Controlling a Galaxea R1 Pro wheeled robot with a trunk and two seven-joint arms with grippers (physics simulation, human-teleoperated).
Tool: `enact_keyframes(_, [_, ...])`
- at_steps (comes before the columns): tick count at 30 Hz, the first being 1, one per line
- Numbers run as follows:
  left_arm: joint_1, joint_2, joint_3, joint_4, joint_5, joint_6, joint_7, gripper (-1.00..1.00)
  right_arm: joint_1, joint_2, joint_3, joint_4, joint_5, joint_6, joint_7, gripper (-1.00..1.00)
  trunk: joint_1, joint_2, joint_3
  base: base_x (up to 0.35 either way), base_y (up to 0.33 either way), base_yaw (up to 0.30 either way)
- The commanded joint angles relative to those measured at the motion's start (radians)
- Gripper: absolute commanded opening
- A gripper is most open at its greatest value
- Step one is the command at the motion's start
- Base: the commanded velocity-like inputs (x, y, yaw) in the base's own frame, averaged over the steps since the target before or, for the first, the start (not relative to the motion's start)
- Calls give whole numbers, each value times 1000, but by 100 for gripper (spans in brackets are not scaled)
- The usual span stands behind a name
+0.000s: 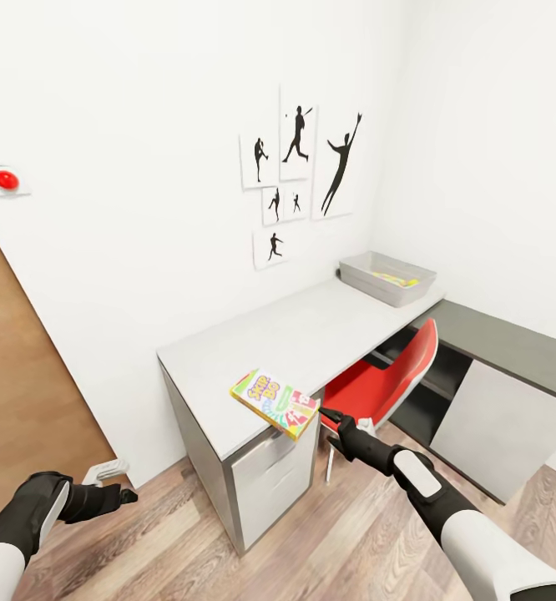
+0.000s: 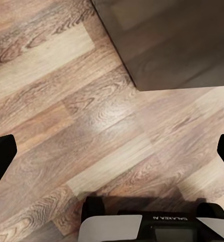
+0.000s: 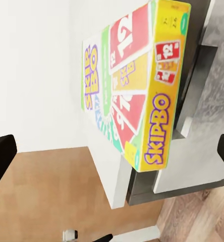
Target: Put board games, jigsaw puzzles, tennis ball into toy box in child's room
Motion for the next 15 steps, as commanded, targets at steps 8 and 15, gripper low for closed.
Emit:
enact_keyframes(8, [-1,0,6,-1,-11,4,-10,100,-1,-3,-10,2,-12,7,63,100,31,-57,-26,0,0,0])
enact_keyframes(15, [-1,0,6,-1,-11,4,-10,100,2,-2,-76,5,-24,9,138,100,58,-106,-48,0,0,0])
